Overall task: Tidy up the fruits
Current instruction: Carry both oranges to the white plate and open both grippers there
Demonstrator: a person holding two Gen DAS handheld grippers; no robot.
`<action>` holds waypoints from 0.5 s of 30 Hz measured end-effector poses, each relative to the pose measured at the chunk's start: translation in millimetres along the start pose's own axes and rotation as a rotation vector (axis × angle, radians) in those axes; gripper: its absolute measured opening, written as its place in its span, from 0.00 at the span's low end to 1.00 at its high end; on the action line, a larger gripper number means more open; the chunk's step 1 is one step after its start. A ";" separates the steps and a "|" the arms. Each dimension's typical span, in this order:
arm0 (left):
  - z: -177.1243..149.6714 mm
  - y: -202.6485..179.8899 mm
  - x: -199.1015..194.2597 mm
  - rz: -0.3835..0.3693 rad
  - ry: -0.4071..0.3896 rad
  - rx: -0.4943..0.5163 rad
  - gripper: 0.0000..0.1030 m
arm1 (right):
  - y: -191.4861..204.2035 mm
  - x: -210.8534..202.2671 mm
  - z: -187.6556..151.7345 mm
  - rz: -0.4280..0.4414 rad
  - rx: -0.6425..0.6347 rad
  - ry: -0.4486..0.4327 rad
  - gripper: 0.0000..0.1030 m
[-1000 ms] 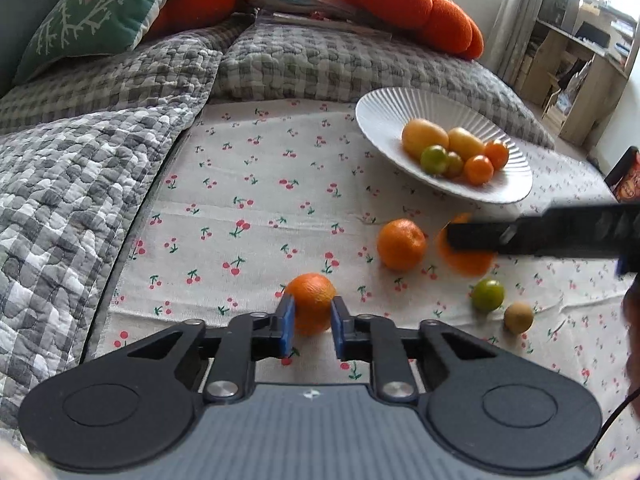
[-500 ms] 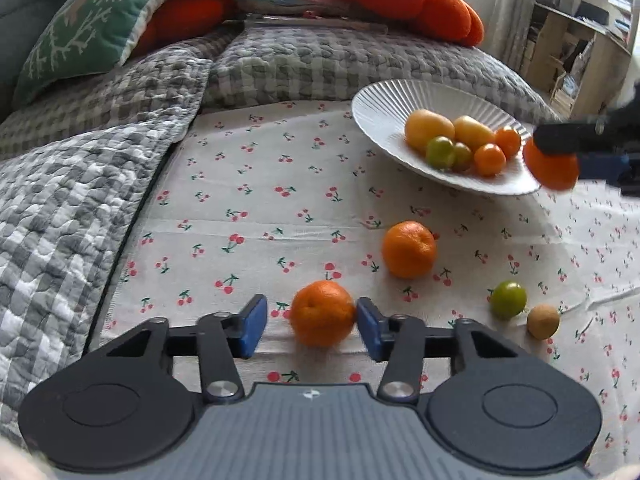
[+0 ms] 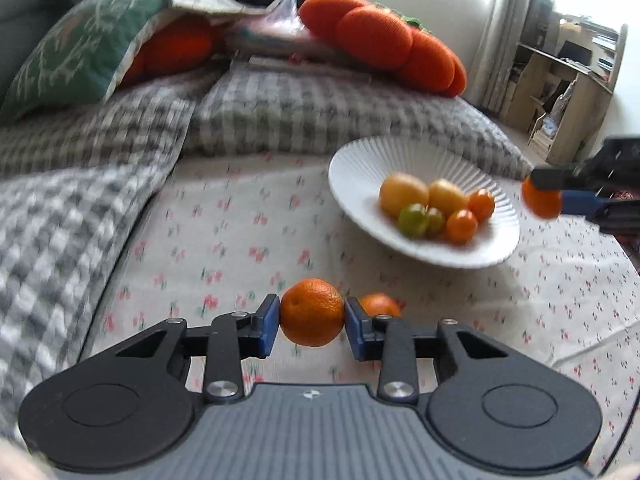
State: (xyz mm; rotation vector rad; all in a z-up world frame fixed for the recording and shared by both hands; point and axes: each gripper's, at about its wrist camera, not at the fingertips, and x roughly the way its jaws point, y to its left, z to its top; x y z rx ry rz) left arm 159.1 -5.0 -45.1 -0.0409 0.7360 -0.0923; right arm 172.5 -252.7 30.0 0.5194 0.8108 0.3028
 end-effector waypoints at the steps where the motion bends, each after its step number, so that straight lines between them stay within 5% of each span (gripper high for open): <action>1: 4.3 -1.5 1.5 -0.006 -0.012 0.004 0.29 | -2.9 2.4 -0.1 -0.010 0.001 0.003 0.28; 9: 35.1 -28.5 19.4 -0.090 -0.092 0.087 0.29 | -5.3 32.1 -12.3 -0.040 -0.023 0.057 0.28; 15: 51.1 -25.3 49.2 -0.170 -0.061 0.004 0.29 | 5.4 46.0 -20.9 -0.059 -0.098 0.056 0.28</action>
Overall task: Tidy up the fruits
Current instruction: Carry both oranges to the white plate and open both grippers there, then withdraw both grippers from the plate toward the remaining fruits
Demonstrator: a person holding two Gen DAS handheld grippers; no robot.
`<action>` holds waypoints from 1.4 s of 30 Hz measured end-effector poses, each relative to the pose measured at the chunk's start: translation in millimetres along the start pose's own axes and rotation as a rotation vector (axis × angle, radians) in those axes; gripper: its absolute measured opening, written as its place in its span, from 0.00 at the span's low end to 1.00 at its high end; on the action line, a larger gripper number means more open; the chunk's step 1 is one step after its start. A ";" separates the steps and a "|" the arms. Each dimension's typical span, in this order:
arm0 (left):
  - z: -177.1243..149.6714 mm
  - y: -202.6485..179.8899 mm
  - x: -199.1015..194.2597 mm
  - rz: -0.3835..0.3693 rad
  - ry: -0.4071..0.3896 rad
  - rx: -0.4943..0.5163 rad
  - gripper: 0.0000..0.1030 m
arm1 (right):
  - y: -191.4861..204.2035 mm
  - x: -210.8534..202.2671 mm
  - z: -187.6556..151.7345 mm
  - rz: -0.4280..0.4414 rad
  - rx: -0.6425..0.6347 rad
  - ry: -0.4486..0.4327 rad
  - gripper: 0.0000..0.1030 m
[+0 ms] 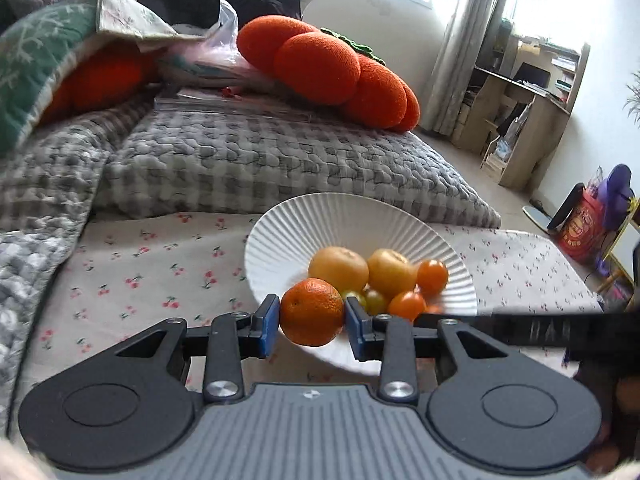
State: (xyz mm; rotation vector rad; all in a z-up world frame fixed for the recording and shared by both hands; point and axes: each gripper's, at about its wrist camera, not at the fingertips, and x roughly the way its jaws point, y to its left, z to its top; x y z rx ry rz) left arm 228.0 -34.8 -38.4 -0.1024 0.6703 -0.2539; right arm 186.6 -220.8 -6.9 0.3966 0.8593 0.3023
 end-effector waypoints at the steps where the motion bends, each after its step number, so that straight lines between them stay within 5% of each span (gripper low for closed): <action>1: 1.6 -1.5 3.8 -0.002 -0.005 0.006 0.29 | 2.0 2.6 -1.3 -0.001 -0.013 -0.002 0.28; 24: 11.1 12.3 10.8 -0.053 -0.014 -0.071 0.30 | -0.6 -40.4 23.4 0.050 0.145 -0.072 0.41; 35: 14.7 28.8 -32.4 -0.083 0.002 -0.225 0.40 | 8.0 -59.1 27.2 -0.034 0.036 -0.063 0.58; 42: -5.0 20.5 -56.3 -0.014 0.072 -0.180 0.49 | 25.1 -57.7 13.2 -0.065 -0.101 0.001 0.65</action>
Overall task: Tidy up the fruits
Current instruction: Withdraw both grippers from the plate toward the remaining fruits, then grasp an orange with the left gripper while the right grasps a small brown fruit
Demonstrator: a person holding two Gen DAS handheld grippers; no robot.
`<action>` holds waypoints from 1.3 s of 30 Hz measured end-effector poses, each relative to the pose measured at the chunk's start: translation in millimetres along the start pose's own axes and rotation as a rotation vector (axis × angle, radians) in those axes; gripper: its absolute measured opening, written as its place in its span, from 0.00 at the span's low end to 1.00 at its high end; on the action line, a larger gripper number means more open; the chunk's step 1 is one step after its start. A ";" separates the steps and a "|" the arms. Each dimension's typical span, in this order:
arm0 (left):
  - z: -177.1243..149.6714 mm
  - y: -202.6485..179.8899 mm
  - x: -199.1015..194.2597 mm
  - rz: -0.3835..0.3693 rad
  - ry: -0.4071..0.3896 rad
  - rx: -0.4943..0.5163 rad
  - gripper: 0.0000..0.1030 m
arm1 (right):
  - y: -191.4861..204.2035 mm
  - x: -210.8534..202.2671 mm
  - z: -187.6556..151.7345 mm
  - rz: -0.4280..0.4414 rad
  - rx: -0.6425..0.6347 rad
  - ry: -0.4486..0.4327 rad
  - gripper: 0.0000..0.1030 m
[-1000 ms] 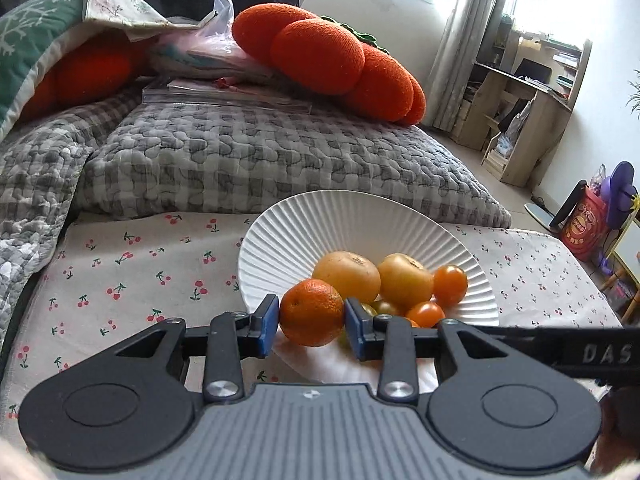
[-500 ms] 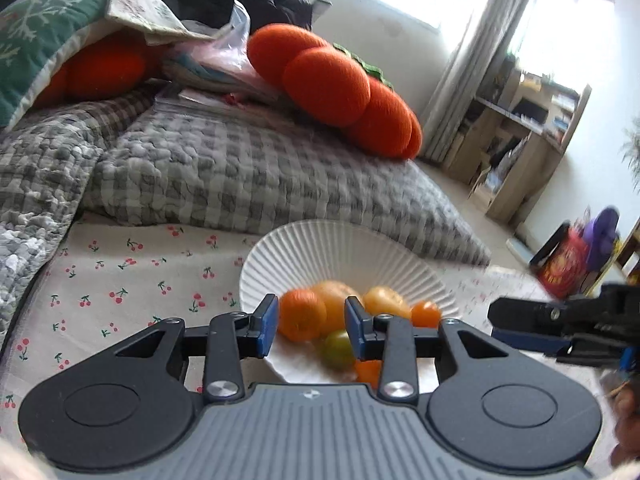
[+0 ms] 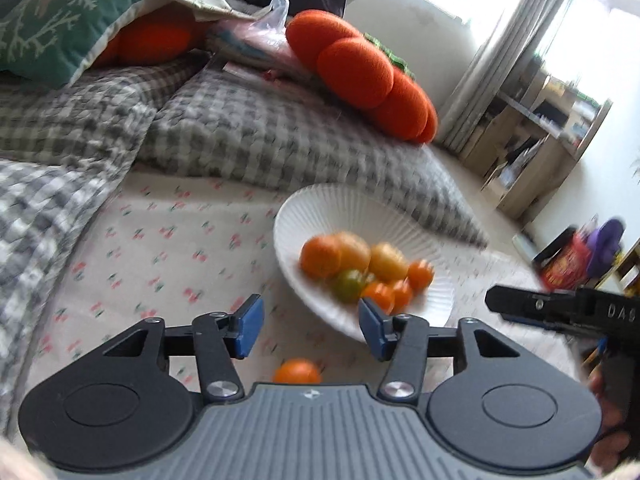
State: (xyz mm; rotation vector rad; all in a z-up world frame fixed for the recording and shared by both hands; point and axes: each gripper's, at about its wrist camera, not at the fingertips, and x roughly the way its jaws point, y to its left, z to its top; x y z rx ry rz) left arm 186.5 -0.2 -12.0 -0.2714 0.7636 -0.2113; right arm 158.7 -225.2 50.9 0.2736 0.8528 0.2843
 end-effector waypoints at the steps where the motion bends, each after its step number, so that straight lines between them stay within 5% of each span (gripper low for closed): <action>1: -3.9 -2.2 -2.2 0.015 0.007 0.017 0.50 | 3.5 -1.4 -3.2 -0.011 -0.028 0.001 0.65; 5: -18.4 -4.2 -13.3 0.052 0.016 0.044 0.57 | 13.9 -8.4 -12.6 -0.024 -0.100 0.002 0.65; 22: -78.9 -25.4 -29.9 0.108 0.093 0.132 0.58 | 37.8 -48.5 -63.4 -0.021 -0.303 0.050 0.65; 39: -74.5 -25.0 -11.4 0.164 0.113 0.139 0.58 | 23.0 -30.3 -64.3 -0.096 -0.342 0.112 0.69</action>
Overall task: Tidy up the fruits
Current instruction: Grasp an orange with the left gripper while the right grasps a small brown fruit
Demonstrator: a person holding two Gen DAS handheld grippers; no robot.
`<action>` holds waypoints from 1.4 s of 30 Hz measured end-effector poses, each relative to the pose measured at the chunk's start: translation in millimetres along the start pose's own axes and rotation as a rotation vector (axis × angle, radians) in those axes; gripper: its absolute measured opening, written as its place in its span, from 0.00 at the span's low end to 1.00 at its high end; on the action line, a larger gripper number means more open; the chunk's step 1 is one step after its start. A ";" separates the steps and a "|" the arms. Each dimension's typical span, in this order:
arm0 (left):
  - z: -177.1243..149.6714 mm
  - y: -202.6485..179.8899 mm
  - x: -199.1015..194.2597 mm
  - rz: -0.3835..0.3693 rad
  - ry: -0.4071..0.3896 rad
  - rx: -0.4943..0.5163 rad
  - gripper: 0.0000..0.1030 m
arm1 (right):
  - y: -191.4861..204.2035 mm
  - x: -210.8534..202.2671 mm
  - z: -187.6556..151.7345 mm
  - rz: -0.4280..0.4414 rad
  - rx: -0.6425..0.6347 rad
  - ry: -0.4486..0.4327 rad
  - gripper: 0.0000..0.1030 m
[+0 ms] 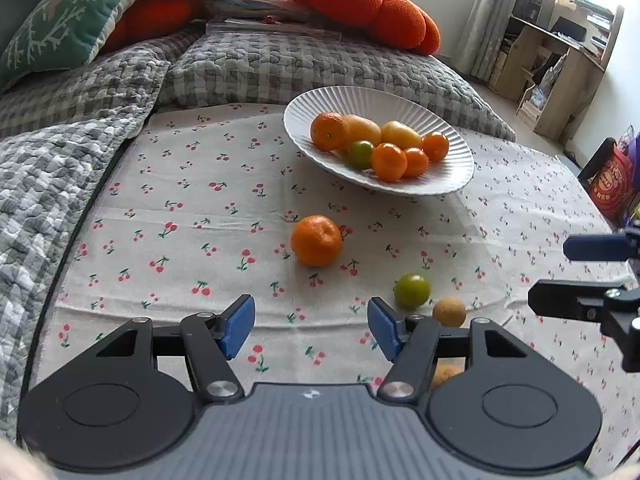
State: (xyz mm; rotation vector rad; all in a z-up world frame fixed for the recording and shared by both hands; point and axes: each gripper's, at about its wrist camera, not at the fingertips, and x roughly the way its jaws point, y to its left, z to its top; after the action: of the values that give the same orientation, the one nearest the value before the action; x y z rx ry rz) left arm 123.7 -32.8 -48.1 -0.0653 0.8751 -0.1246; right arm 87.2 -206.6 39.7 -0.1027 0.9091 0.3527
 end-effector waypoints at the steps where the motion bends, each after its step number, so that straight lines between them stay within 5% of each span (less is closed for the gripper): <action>1: 3.6 0.6 2.5 -0.004 -0.001 -0.005 0.58 | -4.5 2.7 0.7 -0.006 0.015 0.008 0.69; 11: 31.3 18.5 31.5 0.000 -0.007 -0.073 0.58 | -10.0 22.3 4.6 0.015 0.040 0.045 0.69; 20: 37.4 6.4 49.7 -0.050 -0.019 0.006 0.58 | -5.4 41.7 6.8 0.042 0.036 0.072 0.65; 22: 34.0 0.9 54.4 -0.035 -0.001 0.037 0.54 | -2.2 44.5 6.6 0.047 0.028 0.071 0.63; 24: 32.1 -1.5 57.8 -0.022 0.006 0.062 0.33 | 1.8 46.9 5.5 0.050 0.010 0.073 0.61; 36: 32.2 7.0 50.4 -0.062 -0.009 0.012 0.32 | 10.0 55.8 -3.1 0.064 -0.031 0.151 0.55; 42: 35.1 11.9 40.2 -0.083 -0.029 -0.024 0.32 | 26.7 38.2 -14.0 0.154 -0.084 0.195 0.52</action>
State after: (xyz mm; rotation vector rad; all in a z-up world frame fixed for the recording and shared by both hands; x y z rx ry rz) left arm 177.1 -26.3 -57.5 -0.1252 0.8452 -0.1904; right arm 89.0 -175.1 2.6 -0.1468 1.0982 0.5315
